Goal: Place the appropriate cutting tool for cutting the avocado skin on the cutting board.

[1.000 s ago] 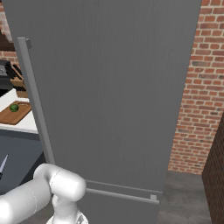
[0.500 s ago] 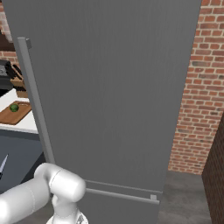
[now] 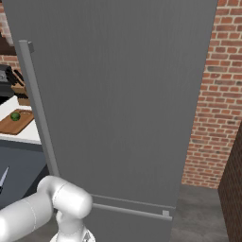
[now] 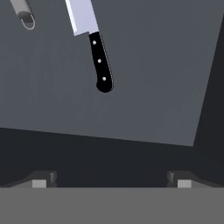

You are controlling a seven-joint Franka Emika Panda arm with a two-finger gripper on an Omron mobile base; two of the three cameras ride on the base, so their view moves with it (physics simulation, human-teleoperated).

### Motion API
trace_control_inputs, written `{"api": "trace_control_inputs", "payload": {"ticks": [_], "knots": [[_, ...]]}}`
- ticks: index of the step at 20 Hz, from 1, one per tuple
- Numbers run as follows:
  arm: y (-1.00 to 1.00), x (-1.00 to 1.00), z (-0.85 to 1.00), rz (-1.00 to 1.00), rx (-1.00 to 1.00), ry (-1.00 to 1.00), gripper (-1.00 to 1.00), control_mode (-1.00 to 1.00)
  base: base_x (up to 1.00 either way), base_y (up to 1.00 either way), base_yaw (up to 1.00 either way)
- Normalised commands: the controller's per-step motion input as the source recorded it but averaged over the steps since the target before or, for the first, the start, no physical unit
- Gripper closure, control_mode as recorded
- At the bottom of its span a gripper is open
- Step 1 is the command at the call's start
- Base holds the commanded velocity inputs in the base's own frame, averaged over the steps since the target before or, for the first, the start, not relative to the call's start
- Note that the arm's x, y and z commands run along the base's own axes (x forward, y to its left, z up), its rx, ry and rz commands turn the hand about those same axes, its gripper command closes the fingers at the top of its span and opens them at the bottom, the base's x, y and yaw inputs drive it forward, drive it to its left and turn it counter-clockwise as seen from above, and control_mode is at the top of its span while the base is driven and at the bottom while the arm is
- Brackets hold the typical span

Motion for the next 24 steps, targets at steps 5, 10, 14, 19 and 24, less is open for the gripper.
{"api": "trace_control_inputs", "payload": {"ticks": [5, 10, 14, 19, 24], "knots": [[0.00, 0.14, -0.03, 0.00, 0.00, 0.01, -1.00, -1.00, 0.00, 0.00, 0.00], [0.00, 0.14, -0.11, 0.00, 0.00, 0.00, -1.00, -1.00, 0.00, 0.00, 0.00], [0.00, 0.15, -0.15, 0.00, 0.00, 0.01, -1.00, -1.00, 0.00, 0.00, 0.00], [0.00, 0.08, -0.20, 0.00, 0.00, 0.01, -1.00, -1.00, 0.00, 0.00, 0.00], [0.00, 0.02, -0.23, 0.00, 0.00, 0.00, -1.00, -1.00, 0.00, 0.00, 0.00]]}}
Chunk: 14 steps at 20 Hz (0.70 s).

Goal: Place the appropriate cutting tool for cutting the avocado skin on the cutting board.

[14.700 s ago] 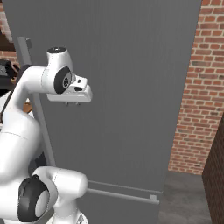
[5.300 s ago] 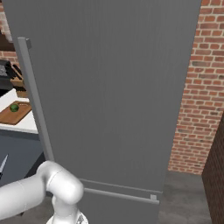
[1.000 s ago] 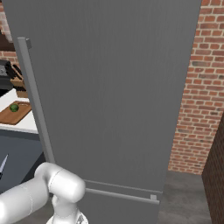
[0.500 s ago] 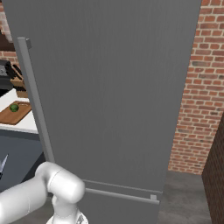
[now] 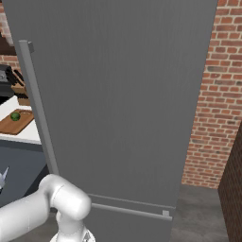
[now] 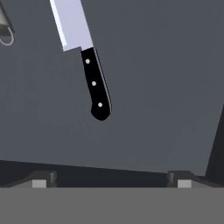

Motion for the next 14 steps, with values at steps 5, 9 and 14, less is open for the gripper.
{"api": "trace_control_inputs", "payload": {"ticks": [5, 9, 14], "knots": [[0.00, 0.01, -0.24, 0.00, 0.00, 0.00, -1.00, -1.00, 0.00, 0.00, 0.00], [0.00, 0.02, -0.24, 0.00, 0.00, 0.00, -1.00, -1.00, 0.00, 0.00, 0.00], [0.00, 0.04, -0.19, 0.00, 0.00, 0.00, -1.00, -1.00, 0.00, 0.00, 0.00]]}}
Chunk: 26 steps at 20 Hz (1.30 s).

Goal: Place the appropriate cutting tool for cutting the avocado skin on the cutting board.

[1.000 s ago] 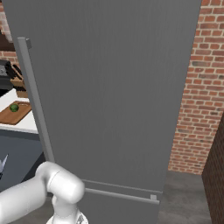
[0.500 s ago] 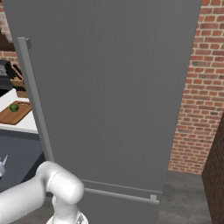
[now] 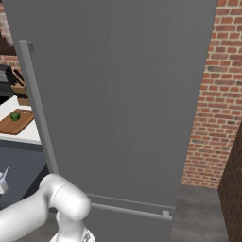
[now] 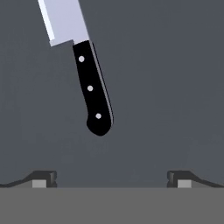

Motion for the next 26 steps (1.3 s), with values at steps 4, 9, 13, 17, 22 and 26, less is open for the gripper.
{"api": "trace_control_inputs", "payload": {"ticks": [4, 9, 13, 17, 22, 26], "knots": [[0.02, 0.12, -0.12, 0.00, 0.00, 0.00, -1.00, -1.00, 0.00, 0.00, 0.00], [0.12, 0.26, -0.03, 0.00, 0.00, 0.02, -1.00, -1.00, 0.00, 0.00, 0.00], [0.12, 0.19, -0.08, 0.00, 0.00, 0.02, -1.00, -1.00, 0.00, 0.00, 0.00], [0.10, 0.11, -0.19, 0.00, 0.00, 0.02, -1.00, -1.00, 0.00, 0.00, 0.00], [0.03, 0.03, -0.25, 0.00, 0.00, 0.00, -1.00, -1.00, 0.00, 0.00, 0.00], [0.00, 0.01, -0.24, 0.00, 0.00, 0.00, -1.00, -1.00, 0.00, 0.00, 0.00]]}}
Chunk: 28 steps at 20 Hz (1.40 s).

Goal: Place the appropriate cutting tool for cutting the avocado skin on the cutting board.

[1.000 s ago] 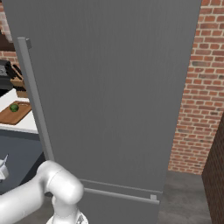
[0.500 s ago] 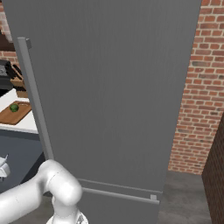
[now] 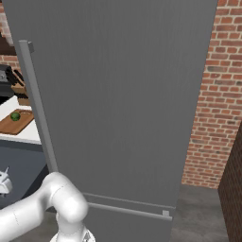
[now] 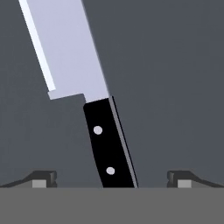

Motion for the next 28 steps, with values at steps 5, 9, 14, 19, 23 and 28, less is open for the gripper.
{"api": "trace_control_inputs", "payload": {"ticks": [5, 9, 14, 19, 23, 28], "knots": [[0.00, 0.00, -0.18, 0.00, 0.00, 0.03, 1.00, -1.00, 0.00, 0.00, 0.00], [0.00, 0.00, -0.01, 0.00, 0.00, 0.00, 1.00, -1.00, 0.00, 0.00, 0.00], [0.00, 0.00, 0.00, 0.00, 0.00, 0.00, 1.00, -1.00, 0.00, 0.00, 0.00], [0.00, 0.00, 0.09, 0.00, 0.00, 0.00, 1.00, -1.00, 0.00, 0.00, 0.00], [0.00, -0.26, 0.76, 0.00, 0.00, -0.05, 1.00, -1.00, 0.00, 0.00, 0.00], [0.00, -0.31, 1.00, 0.03, 0.00, -0.02, 1.00, -1.00, 0.00, 0.00, 0.00]]}}
